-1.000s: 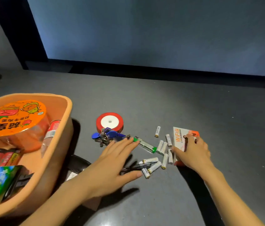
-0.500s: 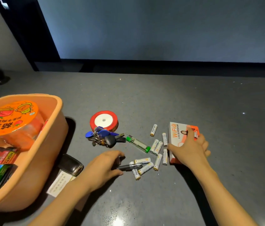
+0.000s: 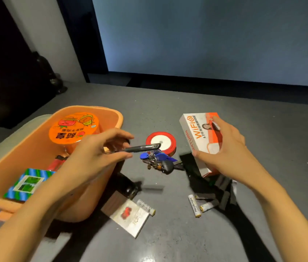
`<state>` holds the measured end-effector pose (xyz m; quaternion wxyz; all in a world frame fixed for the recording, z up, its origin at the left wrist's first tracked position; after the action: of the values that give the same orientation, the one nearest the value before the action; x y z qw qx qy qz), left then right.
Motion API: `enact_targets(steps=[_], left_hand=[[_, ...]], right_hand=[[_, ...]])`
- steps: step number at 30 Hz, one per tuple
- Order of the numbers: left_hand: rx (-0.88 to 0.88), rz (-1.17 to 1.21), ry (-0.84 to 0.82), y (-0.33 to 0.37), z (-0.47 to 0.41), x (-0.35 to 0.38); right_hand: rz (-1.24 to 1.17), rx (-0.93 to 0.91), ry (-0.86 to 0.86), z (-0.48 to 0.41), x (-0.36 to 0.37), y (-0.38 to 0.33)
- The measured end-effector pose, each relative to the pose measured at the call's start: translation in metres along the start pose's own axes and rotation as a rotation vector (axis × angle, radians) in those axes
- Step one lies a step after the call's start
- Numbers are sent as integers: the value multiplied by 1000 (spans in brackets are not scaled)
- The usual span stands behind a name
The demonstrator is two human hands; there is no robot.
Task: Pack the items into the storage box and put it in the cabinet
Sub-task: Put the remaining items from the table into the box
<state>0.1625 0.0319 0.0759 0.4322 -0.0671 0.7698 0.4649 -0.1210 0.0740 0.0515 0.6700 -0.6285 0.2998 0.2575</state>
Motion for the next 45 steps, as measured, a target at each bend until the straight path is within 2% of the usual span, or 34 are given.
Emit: enact_targets(steps=[5, 13, 16, 20, 24, 27, 34, 36, 39, 41, 45], left_hand=[[-114, -69, 136, -38, 36, -77], [-108, -27, 246, -128, 68, -174], [-101, -71, 241, -156, 67, -203], [-63, -169, 188, -176, 58, -217], [-25, -151, 145, -182, 49, -207], [17, -123, 107, -181, 45, -195], [17, -58, 42, -176, 36, -173], [34, -33, 26, -173, 34, -166], [47, -18, -38, -167, 34, -152], [37, 26, -105, -165, 33, -141], [41, 27, -216, -164, 31, -125]], right_hand=[[33, -199, -153, -15, 35, -64], [165, -396, -215, -33, 108, -176], [279, -467, -346, -40, 140, -214], [410, -411, -618, -46, 180, -239], [326, -356, -772, -47, 201, -237], [188, -294, -687, -52, 204, -232], [260, -310, -512, -42, 219, -229], [114, -230, -450, -46, 207, -227], [-250, -115, -172, -58, 180, -216], [-409, -123, -73, -63, 172, -209], [-289, -146, -90, -65, 177, -201]])
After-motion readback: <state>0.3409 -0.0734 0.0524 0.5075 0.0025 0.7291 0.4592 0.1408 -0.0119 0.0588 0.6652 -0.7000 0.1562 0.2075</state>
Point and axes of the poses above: each hand's wrist, its own z-axis away from the middle knuckle, its own x-axis out of the palm, y = z × x, the point moved 1 cm from there along -z, towards the middle knuckle, and after that the axes turned 10 degrees about -y, right-handed, at the moved point
